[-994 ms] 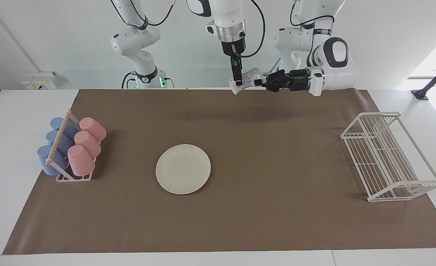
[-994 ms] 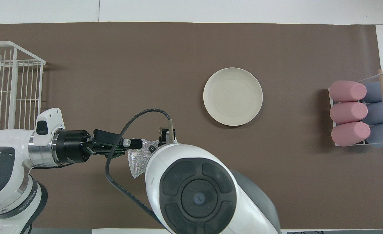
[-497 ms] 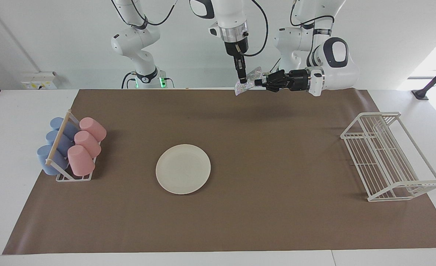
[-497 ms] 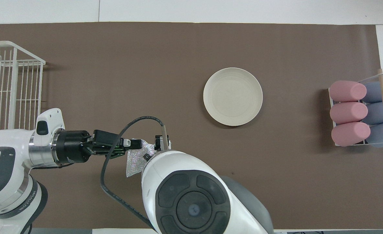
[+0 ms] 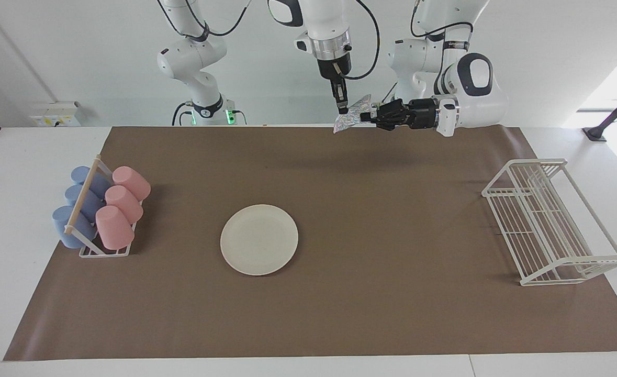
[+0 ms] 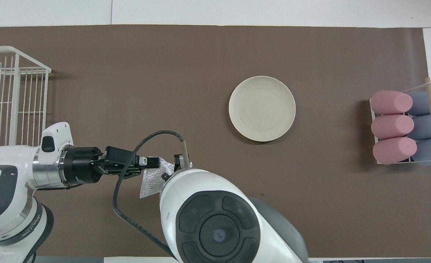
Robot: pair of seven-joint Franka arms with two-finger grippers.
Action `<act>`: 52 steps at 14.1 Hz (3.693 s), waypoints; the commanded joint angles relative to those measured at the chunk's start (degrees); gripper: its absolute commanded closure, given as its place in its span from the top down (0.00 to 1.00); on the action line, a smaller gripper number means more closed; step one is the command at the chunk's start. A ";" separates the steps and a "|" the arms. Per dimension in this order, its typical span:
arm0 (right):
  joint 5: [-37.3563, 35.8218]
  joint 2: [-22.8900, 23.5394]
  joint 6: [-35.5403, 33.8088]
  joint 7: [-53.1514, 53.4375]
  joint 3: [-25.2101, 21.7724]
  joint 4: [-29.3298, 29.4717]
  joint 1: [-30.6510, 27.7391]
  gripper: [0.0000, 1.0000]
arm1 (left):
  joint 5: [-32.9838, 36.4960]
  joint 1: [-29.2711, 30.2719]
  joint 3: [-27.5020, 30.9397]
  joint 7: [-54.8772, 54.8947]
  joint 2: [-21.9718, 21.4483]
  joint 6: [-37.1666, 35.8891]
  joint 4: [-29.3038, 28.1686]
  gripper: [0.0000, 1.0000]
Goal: Wipe plate with sponge
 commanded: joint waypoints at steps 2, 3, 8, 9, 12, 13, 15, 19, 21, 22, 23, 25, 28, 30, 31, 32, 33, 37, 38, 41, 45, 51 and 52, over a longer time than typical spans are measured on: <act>0.60 -1.42 1.07 -1.68 0.01 -1.83 -0.51 0.00 | 0.34 0.21 0.56 0.60 -0.77 -0.61 -1.10 0.00; 0.60 -1.42 1.07 -1.68 0.01 -1.83 -0.52 0.00 | 0.43 0.64 0.56 0.60 -0.85 -0.70 -1.10 0.00; 0.42 -1.51 0.81 -1.77 -0.08 -1.92 -0.95 0.00 | 3.33 0.47 0.12 -2.80 -1.99 0.35 -0.75 1.00; 0.34 -1.60 0.37 -1.77 -0.08 -1.92 -1.22 0.00 | 4.81 0.47 -0.05 -5.61 -2.26 0.61 -0.40 1.00; -0.19 -1.60 0.19 -1.77 -0.17 -1.92 -1.39 0.00 | 5.97 0.29 -0.14 -6.79 -2.35 0.88 0.04 1.00; -0.28 -1.69 0.28 -1.86 -0.17 -1.92 -1.57 0.00 | 5.97 0.38 -0.05 -6.96 -2.35 0.88 0.13 1.00; -0.37 -1.69 0.72 -6.39 -0.17 -2.27 -2.79 0.00 | 6.05 0.73 -0.05 -7.05 -2.35 0.88 0.13 1.00; -0.46 -2.04 1.50 -22.04 -0.17 -5.51 -8.93 0.00 | 9.02 2.57 0.04 -8.45 -2.26 0.97 1.70 1.00; -0.37 -1.69 5.09 -30.47 -0.17 -8.58 -12.63 0.00 | 14.03 4.76 0.03 -8.89 -2.00 1.06 2.93 1.00; -0.37 -1.51 7.99 -34.25 -0.17 -11.30 -14.38 0.00 | 15.62 5.82 0.03 -9.07 -1.65 1.06 3.46 1.00; -0.37 -1.16 12.28 -37.68 -0.17 -14.02 -15.79 0.00 | 19.20 7.22 0.03 -8.98 -1.64 0.97 3.90 1.00; -0.37 1.20 22.03 -43.23 -0.17 -19.12 -18.08 0.00 | 26.32 8.55 0.03 -9.07 -1.38 1.05 5.31 1.00; -0.37 5.07 33.81 -47.63 -0.17 -24.05 -19.23 0.00 | 36.25 9.70 -0.05 -8.89 -0.59 3.15 6.28 1.00; -0.37 6.22 37.36 -53.41 -0.17 -26.26 -21.77 0.00 | 42.50 9.26 -0.05 -8.98 -0.42 6.49 6.28 1.00; -0.37 6.83 37.46 -56.41 -0.17 -26.70 -22.74 0.00 | 45.66 9.69 -0.05 -8.90 -0.33 7.03 6.37 1.00; -0.37 7.27 37.72 -58.00 -0.17 -27.05 -23.36 0.00 | 48.30 9.87 -0.05 -8.81 -0.24 7.21 6.45 1.00; -0.37 8.49 38.24 -58.80 -0.17 -27.14 -23.63 0.00 | 51.20 9.70 -0.05 -8.81 0.02 8.51 6.54 1.00; 0.16 14.21 43.08 -58.63 -0.08 -26.97 -23.72 0.00 | 64.56 6.80 -0.23 -11.17 0.55 14.93 6.37 1.00; 0.51 15.18 44.47 -58.63 -0.08 -26.79 -23.72 0.00 | 67.81 6.19 -0.23 -12.05 0.55 15.90 6.37 1.00; 0.51 15.89 46.33 -58.72 -0.17 -26.88 -24.15 0.00 | 74.15 5.74 -0.23 -13.38 0.99 17.14 6.46 1.00; 0.51 15.98 46.25 -67.22 -0.17 -26.88 -28.01 0.00 | 75.83 6.01 -0.14 -13.46 0.99 18.45 6.37 1.00; 0.51 16.15 45.98 -75.86 -0.17 -26.79 -31.45 0.00 | 77.95 5.83 -0.23 -13.90 1.25 19.60 5.84 1.00; 0.60 16.07 45.81 -75.51 -0.08 -26.97 -30.76 0.00 | 77.95 5.83 -0.23 -13.90 1.26 19.86 5.84 1.00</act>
